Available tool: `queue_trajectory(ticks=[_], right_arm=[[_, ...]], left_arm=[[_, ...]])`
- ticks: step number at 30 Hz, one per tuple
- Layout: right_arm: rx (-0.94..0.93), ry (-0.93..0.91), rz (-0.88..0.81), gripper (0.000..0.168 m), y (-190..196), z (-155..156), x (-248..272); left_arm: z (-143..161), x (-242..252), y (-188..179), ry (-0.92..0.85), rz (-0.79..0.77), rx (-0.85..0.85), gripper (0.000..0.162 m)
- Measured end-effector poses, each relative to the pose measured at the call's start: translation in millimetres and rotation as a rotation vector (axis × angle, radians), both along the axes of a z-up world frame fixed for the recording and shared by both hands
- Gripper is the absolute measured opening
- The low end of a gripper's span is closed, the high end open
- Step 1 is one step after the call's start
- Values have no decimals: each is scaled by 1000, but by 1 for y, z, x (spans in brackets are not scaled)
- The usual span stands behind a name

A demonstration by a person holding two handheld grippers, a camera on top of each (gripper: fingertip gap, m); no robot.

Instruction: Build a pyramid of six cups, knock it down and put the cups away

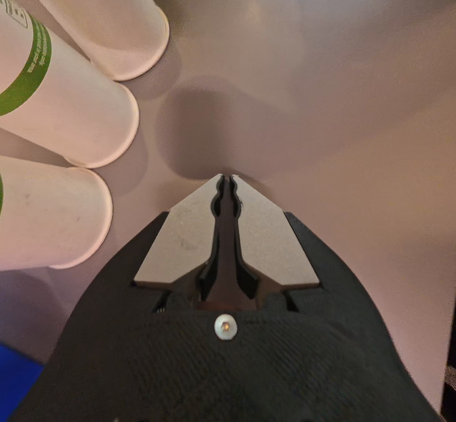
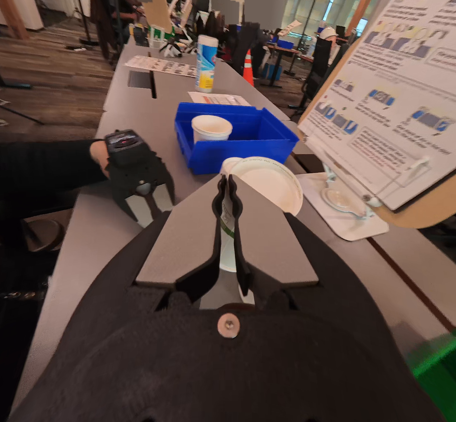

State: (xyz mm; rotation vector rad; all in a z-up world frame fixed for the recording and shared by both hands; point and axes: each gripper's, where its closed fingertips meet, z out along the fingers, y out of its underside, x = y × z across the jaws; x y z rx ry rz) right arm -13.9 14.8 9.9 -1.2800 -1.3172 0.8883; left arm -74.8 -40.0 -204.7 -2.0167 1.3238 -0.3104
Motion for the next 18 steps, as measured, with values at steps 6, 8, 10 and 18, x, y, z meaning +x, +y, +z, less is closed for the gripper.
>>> queue_trajectory(ticks=[6,8,10,18], right_arm=[[33,-74,-119,0,39,29,-13],[42,-84,-111,0,39,34,-19],[41,-142,-119,0,43,32,-21],[-8,-167,-138,0,57,25,-32]], left_arm=[[0,9,6,-90,-8,8,0],[0,10,4,-100,-18,-8,0],[0,11,2,-106,-33,-19,0],[1,11,3,-140,-25,-75,0]])
